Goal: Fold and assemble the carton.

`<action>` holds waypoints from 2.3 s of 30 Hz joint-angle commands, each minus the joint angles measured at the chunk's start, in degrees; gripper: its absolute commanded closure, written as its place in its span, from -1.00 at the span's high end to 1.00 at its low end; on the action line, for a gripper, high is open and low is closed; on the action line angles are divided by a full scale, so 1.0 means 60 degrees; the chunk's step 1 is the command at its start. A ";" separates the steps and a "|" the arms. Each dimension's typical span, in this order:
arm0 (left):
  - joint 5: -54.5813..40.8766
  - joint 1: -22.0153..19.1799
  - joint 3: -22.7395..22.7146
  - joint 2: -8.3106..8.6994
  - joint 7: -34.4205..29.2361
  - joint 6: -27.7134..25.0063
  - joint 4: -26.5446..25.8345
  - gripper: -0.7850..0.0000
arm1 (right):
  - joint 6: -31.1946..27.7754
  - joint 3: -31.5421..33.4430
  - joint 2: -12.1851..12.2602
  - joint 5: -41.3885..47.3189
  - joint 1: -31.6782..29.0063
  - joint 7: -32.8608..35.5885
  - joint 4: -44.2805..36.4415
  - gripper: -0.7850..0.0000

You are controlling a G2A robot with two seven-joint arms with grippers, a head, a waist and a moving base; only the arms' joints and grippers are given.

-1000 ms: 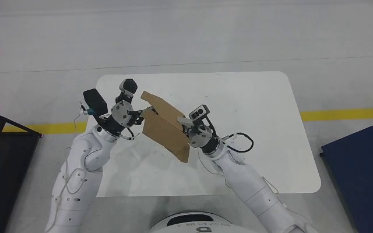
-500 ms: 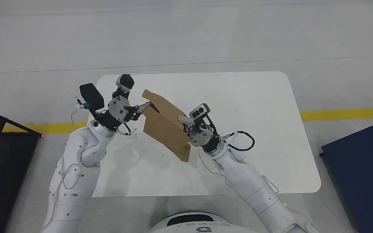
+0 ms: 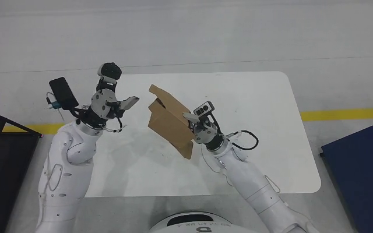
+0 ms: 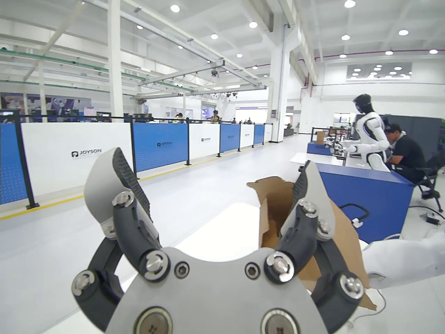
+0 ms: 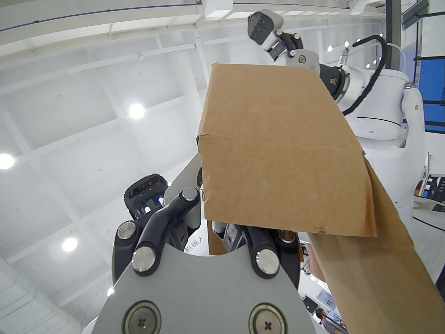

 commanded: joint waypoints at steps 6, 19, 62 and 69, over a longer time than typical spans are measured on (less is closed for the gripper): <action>0.1466 -0.0559 0.0738 -0.0036 0.0141 -0.0311 0.0420 1.00 | -0.0054 0.0111 0.0014 -0.0043 -0.0093 0.0016 -0.0098 -1.00; 0.2696 -0.0824 0.0998 -0.0040 0.1137 -0.0058 0.0785 1.00 | -0.0070 0.0366 0.0067 -0.0074 -0.0343 0.0064 -0.0283 -1.00; -1.1565 -0.0322 0.1281 0.0560 -0.8765 0.2423 0.1674 1.00 | 0.0259 0.2278 0.0672 -0.2656 -0.1231 0.0296 -0.1431 -1.00; -1.6762 -0.1120 0.0783 0.0850 -1.5341 0.6270 0.2957 1.00 | 0.0582 0.2604 0.0932 -0.4144 -0.1408 0.1110 -0.1820 -1.00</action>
